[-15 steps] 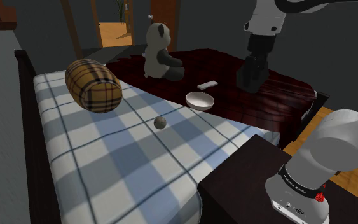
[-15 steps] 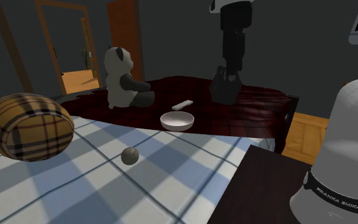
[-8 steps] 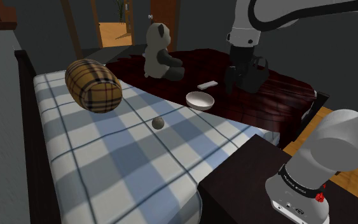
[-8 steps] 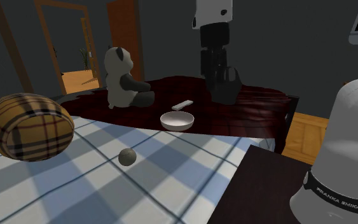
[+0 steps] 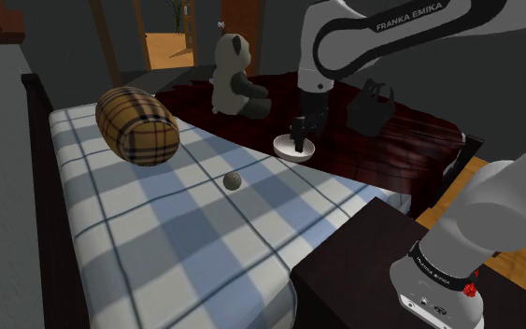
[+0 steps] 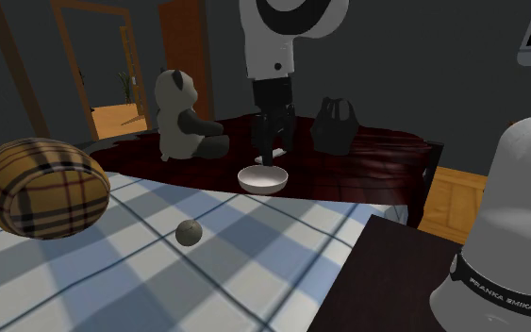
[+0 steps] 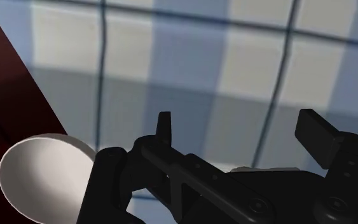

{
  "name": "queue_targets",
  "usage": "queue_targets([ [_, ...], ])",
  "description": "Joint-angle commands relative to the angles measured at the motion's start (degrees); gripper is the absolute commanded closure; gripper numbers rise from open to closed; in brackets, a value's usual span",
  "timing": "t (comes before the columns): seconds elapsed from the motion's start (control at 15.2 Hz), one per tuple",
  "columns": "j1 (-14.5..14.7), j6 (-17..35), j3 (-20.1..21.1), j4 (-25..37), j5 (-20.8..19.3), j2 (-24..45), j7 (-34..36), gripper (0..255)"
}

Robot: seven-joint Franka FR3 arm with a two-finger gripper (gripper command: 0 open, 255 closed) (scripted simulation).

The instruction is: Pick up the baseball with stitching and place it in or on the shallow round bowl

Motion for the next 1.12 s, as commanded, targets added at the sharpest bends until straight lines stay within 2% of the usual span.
queue_targets([
  [0.0,0.09,2.72,1.03,2.06,-0.65,4.65,1.52,0],
  [0.53,1.0,10.68,3.34,12.07,-5.66,22.88,7.79,0],
  [1.06,4.16,13.56,2.71,26.98,-11.67,41.29,13.37,0],
])
